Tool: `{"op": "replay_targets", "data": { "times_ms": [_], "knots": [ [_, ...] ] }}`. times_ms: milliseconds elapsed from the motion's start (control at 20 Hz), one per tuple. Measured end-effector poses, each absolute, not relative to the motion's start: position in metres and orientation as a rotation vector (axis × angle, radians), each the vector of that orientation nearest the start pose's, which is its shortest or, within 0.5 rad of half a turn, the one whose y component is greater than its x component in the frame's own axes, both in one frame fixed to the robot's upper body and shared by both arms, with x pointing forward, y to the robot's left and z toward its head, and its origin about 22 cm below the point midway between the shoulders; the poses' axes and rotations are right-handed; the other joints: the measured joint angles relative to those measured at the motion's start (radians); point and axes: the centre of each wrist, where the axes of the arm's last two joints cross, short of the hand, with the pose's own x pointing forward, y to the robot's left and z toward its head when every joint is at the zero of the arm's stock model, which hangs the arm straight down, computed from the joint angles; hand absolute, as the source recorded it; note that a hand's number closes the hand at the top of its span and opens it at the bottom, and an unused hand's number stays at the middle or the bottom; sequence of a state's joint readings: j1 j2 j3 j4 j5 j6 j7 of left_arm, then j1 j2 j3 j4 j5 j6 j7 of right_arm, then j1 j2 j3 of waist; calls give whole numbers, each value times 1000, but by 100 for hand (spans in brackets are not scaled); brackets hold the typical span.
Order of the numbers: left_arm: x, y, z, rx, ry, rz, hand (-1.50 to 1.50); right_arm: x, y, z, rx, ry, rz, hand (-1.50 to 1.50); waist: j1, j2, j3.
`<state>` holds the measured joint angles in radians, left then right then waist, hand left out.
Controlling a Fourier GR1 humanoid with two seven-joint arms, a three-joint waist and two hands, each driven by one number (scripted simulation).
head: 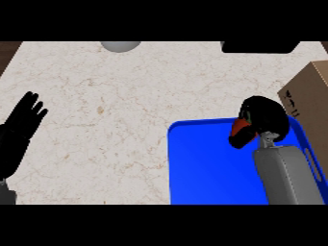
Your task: Pick the bell pepper from the tray and place it in the cardboard box
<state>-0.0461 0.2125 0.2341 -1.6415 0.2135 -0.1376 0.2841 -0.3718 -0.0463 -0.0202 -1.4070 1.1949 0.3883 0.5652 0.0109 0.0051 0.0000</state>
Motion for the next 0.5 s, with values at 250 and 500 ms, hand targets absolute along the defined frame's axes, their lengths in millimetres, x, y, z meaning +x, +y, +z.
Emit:
{"op": "replay_targets", "data": {
  "times_ms": [250, 500],
  "knots": [
    [247, 317, 55, 51, -1441, 44, 0, 338, -182, 103, -1110, -913, 856, 150, -4, -4, 0],
    [245, 322, 54, 57, -1435, 46, 0, 331, -160, 162, -1253, -1024, 756, 150, -10, -9, -1]
  ]
}}
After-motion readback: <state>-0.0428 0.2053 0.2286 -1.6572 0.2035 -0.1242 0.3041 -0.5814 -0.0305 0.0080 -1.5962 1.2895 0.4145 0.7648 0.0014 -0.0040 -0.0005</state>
